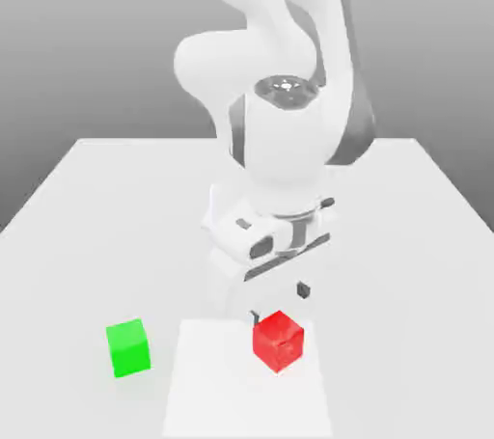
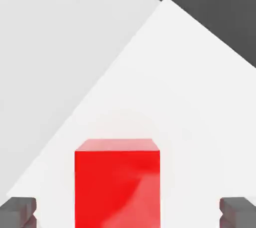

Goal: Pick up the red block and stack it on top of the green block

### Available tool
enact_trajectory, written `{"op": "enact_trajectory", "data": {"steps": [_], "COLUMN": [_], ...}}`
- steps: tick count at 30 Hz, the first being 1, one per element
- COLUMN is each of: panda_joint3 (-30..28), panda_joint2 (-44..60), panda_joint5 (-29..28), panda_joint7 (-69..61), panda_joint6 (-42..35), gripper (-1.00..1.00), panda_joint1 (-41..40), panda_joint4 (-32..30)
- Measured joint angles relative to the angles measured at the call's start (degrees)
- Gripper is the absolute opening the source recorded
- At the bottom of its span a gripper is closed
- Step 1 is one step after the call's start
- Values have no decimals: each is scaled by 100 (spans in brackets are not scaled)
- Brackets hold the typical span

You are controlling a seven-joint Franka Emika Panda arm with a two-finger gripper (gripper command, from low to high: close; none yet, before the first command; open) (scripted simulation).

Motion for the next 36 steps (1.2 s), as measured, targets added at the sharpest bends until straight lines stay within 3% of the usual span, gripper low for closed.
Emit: {"op": "enact_trajectory", "data": {"steps": [15, 16, 23, 36], "panda_joint3": [587, 652, 671, 210], "panda_joint2": [1166, 1229, 1226, 193], "panda_joint5": [850, 899, 875, 59], "panda_joint7": [-600, -633, -618, -53], "panda_joint6": [982, 1036, 1029, 158], "gripper": [0, -100, -100, -100], "panda_joint1": [-359, -412, -436, -189], "panda_joint4": [98, 94, 94, 54]}}
